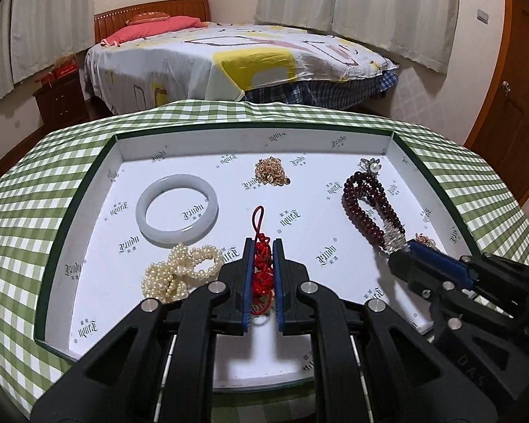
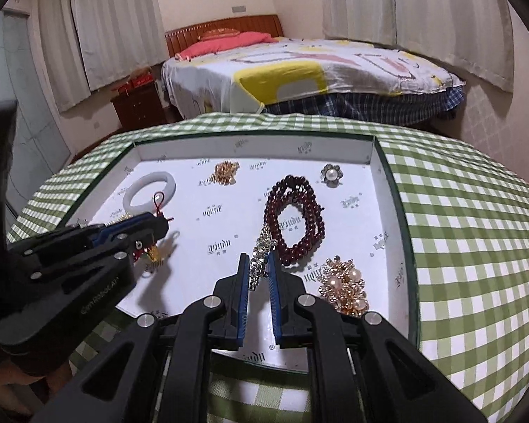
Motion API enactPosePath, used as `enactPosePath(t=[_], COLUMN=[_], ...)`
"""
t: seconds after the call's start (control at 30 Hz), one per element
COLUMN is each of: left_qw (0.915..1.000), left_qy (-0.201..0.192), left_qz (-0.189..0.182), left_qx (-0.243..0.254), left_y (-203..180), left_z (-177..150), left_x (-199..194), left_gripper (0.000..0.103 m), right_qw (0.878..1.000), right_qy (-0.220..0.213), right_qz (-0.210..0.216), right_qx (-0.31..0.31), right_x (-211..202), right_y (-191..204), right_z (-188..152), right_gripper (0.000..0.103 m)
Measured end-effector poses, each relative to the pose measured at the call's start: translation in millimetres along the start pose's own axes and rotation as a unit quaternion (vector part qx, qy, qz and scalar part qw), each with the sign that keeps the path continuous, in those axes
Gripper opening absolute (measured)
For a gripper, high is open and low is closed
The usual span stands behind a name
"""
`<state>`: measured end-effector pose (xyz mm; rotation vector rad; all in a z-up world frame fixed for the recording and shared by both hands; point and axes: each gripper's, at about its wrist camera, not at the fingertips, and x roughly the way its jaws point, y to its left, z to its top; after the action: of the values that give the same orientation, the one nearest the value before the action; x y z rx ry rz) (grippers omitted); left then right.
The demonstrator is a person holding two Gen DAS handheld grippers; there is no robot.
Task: Organize jewelry
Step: 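Carry the red tassel and silver brooch into the box and release both, then withdraw both open tools from the box toward the remaining jewelry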
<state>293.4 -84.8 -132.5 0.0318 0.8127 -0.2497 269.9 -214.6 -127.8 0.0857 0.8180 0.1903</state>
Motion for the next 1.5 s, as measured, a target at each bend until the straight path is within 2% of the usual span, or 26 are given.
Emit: enactPosePath(t=[0.2, 0.3, 0.37, 0.43, 0.53, 0.63, 0.73, 0.83, 1.07, 1.27, 1.5], left_qw=[1.0, 0.9999, 0.9998, 0.9998, 0.9998, 0.9999, 0.9999, 0.9998, 0.9995, 0.9992, 0.9982], left_qy=[0.004, 0.015, 0.018, 0.016, 0.016, 0.014, 0.01, 0.007, -0.006, -0.022, -0.043], left_qz=[0.002, -0.001, -0.003, -0.003, -0.005, -0.004, 0.003, 0.011, 0.024, 0.03, 0.034], left_qx=[0.003, -0.001, -0.008, -0.013, -0.01, -0.008, -0.007, -0.013, -0.019, -0.017, -0.025], left_y=[-2.8, -1.9, 0.4, 2.1, 2.8, 1.8, 1.3, 4.2, 9.9, 13.1, 17.7], left_z=[2.0, 1.6, 1.2, 1.3, 0.4, -0.8, -1.2, 0.0, 1.6, 1.8, -1.1], left_x=[3.0, 6.2, 6.6, 5.6, 4.8, 2.6, -0.8, -3.7, -14.1, -27.6, -52.4], left_gripper=[0.013, 0.024, 0.039, 0.047, 0.051, 0.057, 0.06, 0.07, 0.077, 0.08, 0.08], right_qw=[1.0, 1.0, 1.0, 1.0, 1.0, 1.0, 1.0, 1.0, 1.0, 0.999, 0.999], right_qy=[0.017, 0.019, 0.021, 0.022, 0.021, 0.018, 0.016, 0.012, -0.001, -0.017, -0.041], right_qz=[-0.003, -0.004, -0.003, -0.003, -0.003, -0.005, -0.006, -0.007, -0.016, -0.027, -0.029], right_qx=[0.0, 0.003, 0.003, 0.003, 0.0, 0.0, -0.002, -0.002, -0.004, -0.015, -0.012], right_x=[7.0, 8.2, 9.0, 9.2, 8.2, 6.0, 4.1, 1.2, -6.6, -18.1, -42.4], right_y=[-0.2, -0.7, -0.8, -1.0, 0.0, 0.5, 2.1, 2.1, 2.9, 8.1, 7.1], right_z=[-0.3, 0.2, 0.4, -0.3, -1.4, -2.0, -2.6, -1.9, -1.5, -0.7, -3.0], right_gripper=[0.012, 0.012, 0.012, 0.013, 0.015, 0.021, 0.022, 0.022, 0.035, 0.044, 0.045])
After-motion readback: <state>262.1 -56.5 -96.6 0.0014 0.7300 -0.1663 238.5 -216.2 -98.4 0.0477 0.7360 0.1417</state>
